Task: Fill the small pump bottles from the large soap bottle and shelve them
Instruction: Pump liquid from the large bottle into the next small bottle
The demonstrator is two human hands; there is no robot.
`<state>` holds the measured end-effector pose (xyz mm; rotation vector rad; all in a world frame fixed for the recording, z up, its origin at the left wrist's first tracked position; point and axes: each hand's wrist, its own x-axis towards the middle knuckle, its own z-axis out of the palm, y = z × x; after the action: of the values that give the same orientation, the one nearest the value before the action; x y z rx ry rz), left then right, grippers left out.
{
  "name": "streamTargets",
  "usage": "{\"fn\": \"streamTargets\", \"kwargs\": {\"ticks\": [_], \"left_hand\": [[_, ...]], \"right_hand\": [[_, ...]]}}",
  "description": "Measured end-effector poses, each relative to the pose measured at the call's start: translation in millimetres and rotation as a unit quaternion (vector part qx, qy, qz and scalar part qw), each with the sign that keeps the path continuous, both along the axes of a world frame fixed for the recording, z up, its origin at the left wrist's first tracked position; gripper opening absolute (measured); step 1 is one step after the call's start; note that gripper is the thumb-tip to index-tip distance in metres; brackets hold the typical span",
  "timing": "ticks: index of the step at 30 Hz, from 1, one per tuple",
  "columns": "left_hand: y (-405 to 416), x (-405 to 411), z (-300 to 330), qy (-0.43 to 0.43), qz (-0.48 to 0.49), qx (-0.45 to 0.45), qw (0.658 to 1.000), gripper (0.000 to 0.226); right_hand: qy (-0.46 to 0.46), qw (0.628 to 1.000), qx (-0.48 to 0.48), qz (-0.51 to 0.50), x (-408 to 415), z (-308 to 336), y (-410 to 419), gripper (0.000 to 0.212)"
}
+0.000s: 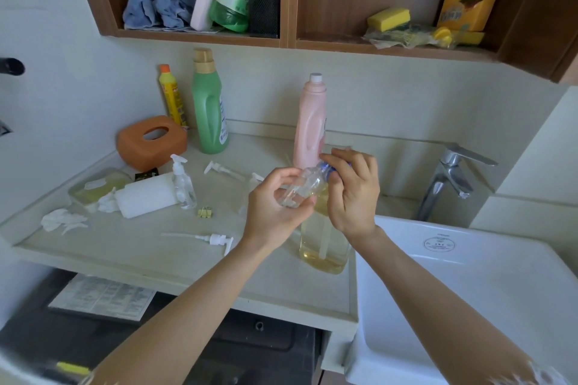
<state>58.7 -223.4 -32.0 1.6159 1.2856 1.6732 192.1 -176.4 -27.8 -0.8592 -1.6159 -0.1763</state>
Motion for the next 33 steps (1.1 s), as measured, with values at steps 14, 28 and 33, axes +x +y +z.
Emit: {"fn": "streamTargets", "kwargs": {"ticks": [14,28,33], "left_hand": [[-9,0,8,-0.021,-0.031,0.008,0.999,0.042],[-2,-1,-5,-0.034,-0.015,-0.018,0.999,0.041],[-1,-1,-5,-0.020,-0.013,-0.025,0.999,0.042]], "right_hand": [[-0.013,0.995,-0.065,0.068,17,31,-12,0.043],[0.028,0.999,0.004,0.036,4,-4,4,0.038],[0.022,0.999,-0.009,0.037,5,-3,-1,0.039]]}}
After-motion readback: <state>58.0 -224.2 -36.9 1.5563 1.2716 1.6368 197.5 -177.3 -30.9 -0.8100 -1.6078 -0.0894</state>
